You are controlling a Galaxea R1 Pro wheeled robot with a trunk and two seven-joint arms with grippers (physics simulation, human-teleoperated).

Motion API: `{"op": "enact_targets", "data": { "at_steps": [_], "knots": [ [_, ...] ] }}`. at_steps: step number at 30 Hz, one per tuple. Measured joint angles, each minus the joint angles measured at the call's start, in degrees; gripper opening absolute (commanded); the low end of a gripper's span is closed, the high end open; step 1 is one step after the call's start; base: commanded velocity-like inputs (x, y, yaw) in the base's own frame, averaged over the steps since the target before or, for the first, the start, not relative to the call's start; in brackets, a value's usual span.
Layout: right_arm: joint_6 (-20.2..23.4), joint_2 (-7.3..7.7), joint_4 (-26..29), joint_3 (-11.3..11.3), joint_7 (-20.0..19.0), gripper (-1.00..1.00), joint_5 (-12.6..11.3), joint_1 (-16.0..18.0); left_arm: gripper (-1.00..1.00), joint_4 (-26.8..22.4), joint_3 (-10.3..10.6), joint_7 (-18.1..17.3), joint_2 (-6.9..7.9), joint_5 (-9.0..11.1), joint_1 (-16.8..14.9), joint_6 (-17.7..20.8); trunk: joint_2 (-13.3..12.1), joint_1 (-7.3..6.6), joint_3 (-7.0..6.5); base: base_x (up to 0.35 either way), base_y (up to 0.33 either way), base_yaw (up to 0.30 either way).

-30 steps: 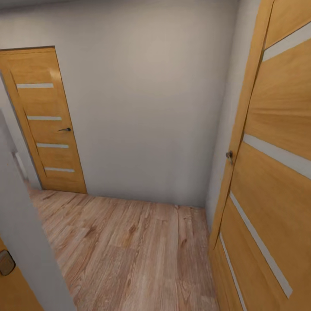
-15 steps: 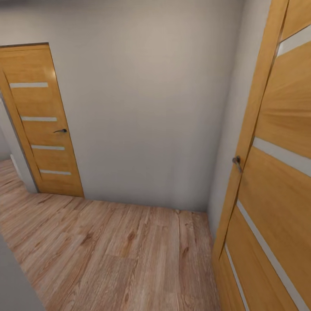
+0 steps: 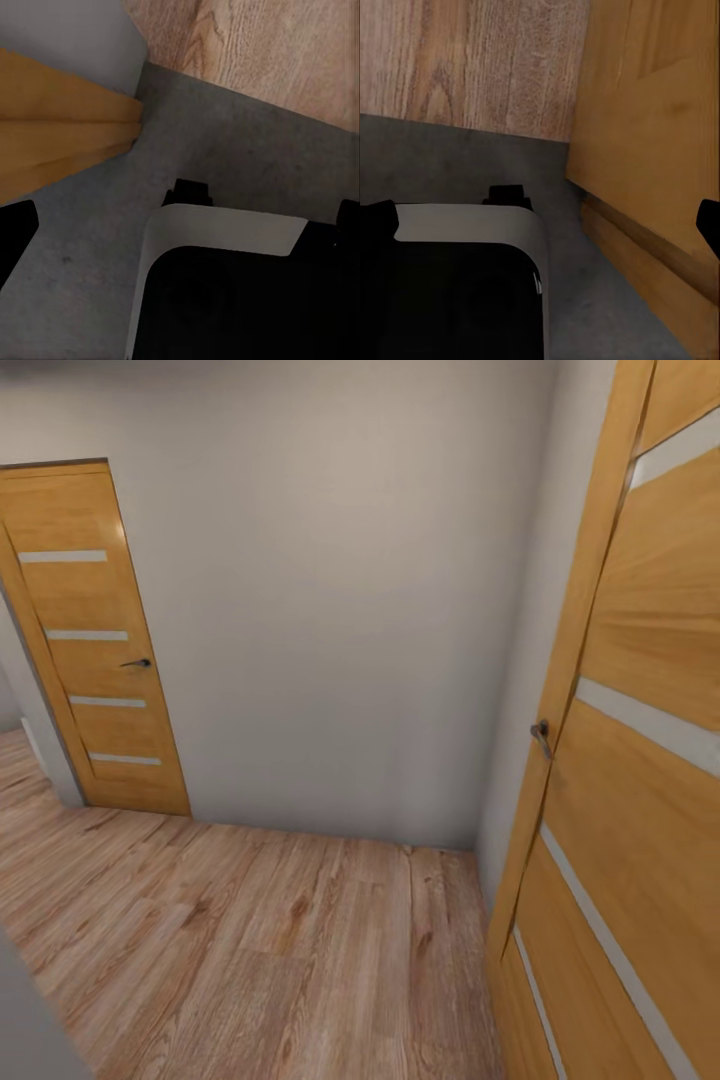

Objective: Move the two storage containers from the living room to the garage. In the garage, place one container on the floor and stack the other container on top of it (either order is fine).

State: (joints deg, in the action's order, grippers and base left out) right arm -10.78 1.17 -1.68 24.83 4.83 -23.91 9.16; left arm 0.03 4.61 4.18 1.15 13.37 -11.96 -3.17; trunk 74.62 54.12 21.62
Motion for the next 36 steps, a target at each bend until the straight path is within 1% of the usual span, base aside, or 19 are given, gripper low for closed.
{"op": "enact_targets", "data": {
  "at_steps": [13,16,22,36],
  "knots": [
    [0.0,0.00,0.0,0.0,0.0,1.00,0.0,0.0,1.00,0.0,0.0,0.0,0.01,0.0,0.0,-0.1,0.0,0.00,0.00,0.002,-0.013,0.000],
    [0.0,0.00,0.0,0.0,0.0,1.00,0.0,0.0,1.00,0.0,0.0,0.0,0.05,0.0,0.0,0.0,0.0,-0.01,0.00,0.104,0.000,0.000],
    [0.0,0.00,0.0,0.0,0.0,1.00,0.0,0.0,1.00,0.0,0.0,0.0,0.08,0.0,0.0,0.0,0.0,-0.03,0.00,0.255,0.000,0.000],
    [0.0,0.00,0.0,0.0,0.0,1.00,0.0,0.0,1.00,0.0,0.0,0.0,0.09,0.0,0.0,0.0,0.0,-0.04,0.00,0.318,0.006,0.000]
  ]
}}
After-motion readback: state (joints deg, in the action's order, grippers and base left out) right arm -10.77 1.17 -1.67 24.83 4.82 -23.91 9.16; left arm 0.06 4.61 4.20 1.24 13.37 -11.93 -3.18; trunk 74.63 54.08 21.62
